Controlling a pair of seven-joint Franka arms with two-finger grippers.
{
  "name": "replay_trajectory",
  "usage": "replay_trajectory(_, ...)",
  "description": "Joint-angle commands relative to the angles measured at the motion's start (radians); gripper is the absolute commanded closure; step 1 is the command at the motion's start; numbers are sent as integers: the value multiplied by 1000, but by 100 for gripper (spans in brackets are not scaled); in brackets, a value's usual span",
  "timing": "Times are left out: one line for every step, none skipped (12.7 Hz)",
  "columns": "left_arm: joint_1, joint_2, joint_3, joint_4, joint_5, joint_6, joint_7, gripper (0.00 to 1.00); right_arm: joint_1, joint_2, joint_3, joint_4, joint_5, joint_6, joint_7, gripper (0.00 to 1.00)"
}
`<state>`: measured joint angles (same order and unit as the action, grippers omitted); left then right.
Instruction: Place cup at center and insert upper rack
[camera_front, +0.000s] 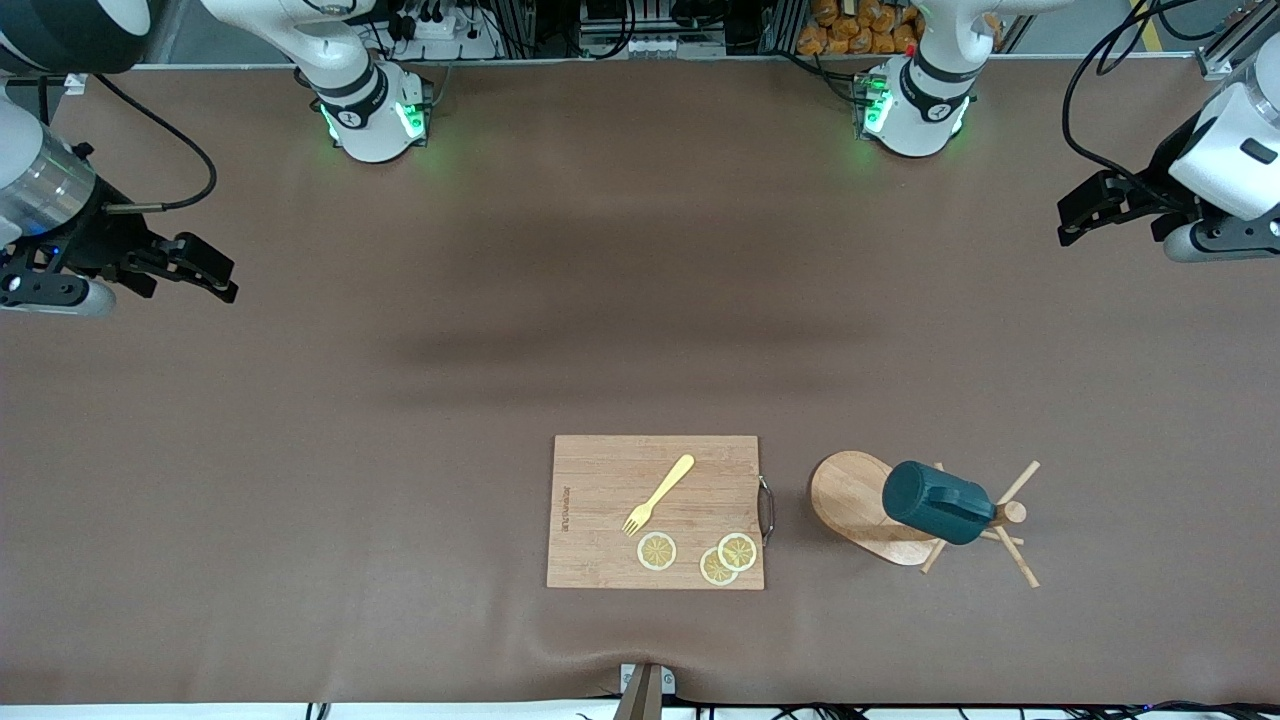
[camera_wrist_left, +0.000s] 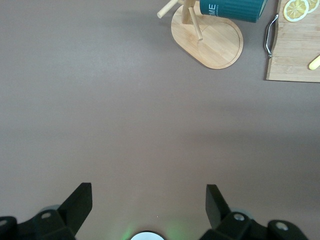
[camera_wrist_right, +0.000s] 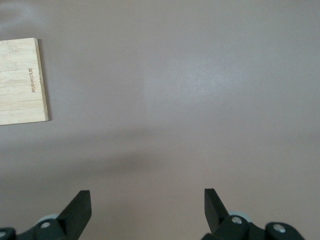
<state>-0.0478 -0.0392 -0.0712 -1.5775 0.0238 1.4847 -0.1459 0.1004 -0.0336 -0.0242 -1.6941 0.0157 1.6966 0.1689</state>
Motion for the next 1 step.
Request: replay_trajectory(-1, 10, -2, 27, 21, -23, 0, 0, -2, -8, 1, -3, -13, 2, 6, 0)
